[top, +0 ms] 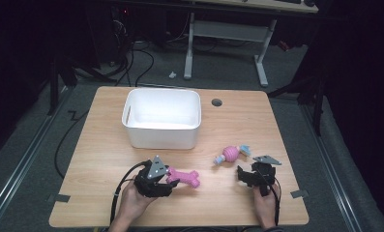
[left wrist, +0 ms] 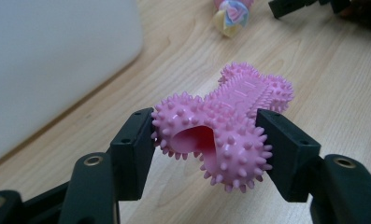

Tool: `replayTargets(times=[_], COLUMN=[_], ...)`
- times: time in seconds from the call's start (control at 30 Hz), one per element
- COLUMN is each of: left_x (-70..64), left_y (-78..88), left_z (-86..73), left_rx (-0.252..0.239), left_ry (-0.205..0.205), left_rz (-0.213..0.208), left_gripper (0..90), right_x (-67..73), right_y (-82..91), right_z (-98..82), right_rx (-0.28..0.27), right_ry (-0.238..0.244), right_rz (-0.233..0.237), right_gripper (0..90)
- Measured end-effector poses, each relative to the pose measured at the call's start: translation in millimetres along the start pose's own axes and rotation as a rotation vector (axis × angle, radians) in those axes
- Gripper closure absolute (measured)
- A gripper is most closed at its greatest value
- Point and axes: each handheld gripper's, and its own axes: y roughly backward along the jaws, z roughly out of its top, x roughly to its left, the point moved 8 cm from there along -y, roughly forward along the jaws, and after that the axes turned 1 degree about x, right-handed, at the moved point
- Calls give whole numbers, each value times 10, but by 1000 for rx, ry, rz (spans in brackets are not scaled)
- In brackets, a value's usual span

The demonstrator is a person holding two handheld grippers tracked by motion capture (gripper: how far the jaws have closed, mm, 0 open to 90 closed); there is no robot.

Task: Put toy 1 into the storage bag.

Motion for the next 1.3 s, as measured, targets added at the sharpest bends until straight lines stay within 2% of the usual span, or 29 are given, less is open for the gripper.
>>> replayTargets(times=[0.23, 0.83, 0.97, 1.13, 1.3], left_x=[57, 260, 310, 337, 368], left_y=[151, 470, 526, 579, 665], left_z=[122, 331, 426, 566, 699], left_rx=[-33, -55, -55, -49, -61], left_ry=[-6, -6, -19, -46, -51], left_rz=[19, 63, 77, 75, 65], left_gripper=[401, 400, 399, 399, 399], right_x=[0, 2, 2, 1, 4], right_y=[0, 2, 1, 4, 3], right_z=[0, -1, 0, -1, -1], right_rx=[0, 1, -1, 2, -1], right_ry=[0, 1, 1, 2, 1], right_rz=[0, 0, 1, 1, 2], right_gripper=[138, 142, 142, 143, 146])
